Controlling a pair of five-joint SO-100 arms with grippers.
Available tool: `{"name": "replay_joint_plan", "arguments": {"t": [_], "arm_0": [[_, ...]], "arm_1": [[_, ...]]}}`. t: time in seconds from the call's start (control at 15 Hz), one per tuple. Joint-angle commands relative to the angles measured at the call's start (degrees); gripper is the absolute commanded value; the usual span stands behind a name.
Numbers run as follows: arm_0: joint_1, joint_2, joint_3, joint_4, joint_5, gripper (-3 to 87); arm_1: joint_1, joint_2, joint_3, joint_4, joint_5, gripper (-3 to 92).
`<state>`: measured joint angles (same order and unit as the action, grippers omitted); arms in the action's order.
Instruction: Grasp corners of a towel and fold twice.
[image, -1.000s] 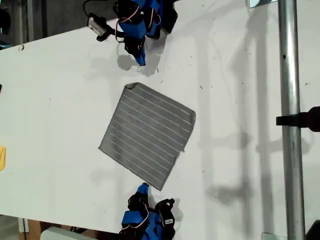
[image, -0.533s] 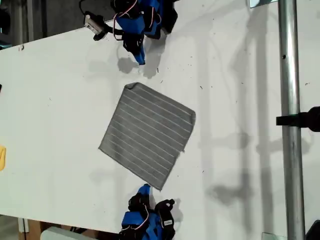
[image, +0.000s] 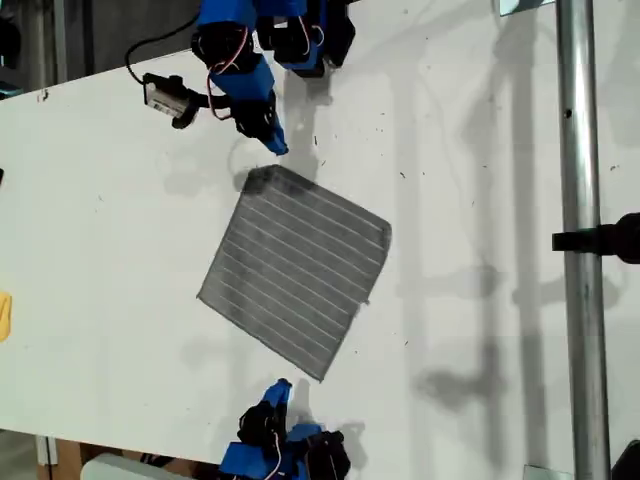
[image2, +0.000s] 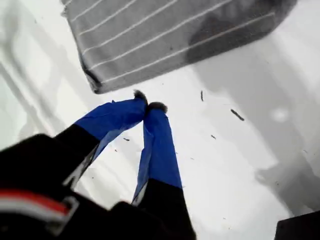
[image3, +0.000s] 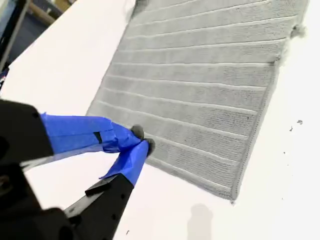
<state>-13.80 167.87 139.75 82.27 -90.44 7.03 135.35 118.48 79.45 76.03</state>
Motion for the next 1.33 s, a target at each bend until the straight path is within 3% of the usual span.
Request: {"name": "replay_joint_plan", "arguments": {"t": [0.0,0.33,0.6,0.67,0.73,0.87,1.27], "arm_0": [[0.97,-11.51,-13.62,2.46,1.67,-2.9],[1.85,-28.04,-37.0,12.57,5.01,-2.9],[1.32,-34.45,-41.04,12.57,6.68,-2.9],[1.05,-35.95,-41.4,12.57,7.12,-2.9],[0.97,-37.18,-41.57,12.48,7.47,-2.9],[0.97,-38.5,-42.28,12.39,8.0,-2.9],[1.32,-39.2,-40.52,12.48,8.17,-2.9]], "arm_1": [[-4.04,-14.33,-19.78,4.31,-0.62,-0.3],[-13.1,-38.5,-50.1,11.34,0.26,-0.3],[-16.79,-42.54,-55.81,8.88,1.93,2.0],[-16.35,-42.28,-54.49,9.23,1.67,7.0],[-16.17,-42.89,-53.53,9.84,-0.26,22.5],[-16.0,-45.62,-52.65,10.37,-2.2,29.7],[-19.16,-63.63,-58.18,10.55,-2.11,31.9]]}}
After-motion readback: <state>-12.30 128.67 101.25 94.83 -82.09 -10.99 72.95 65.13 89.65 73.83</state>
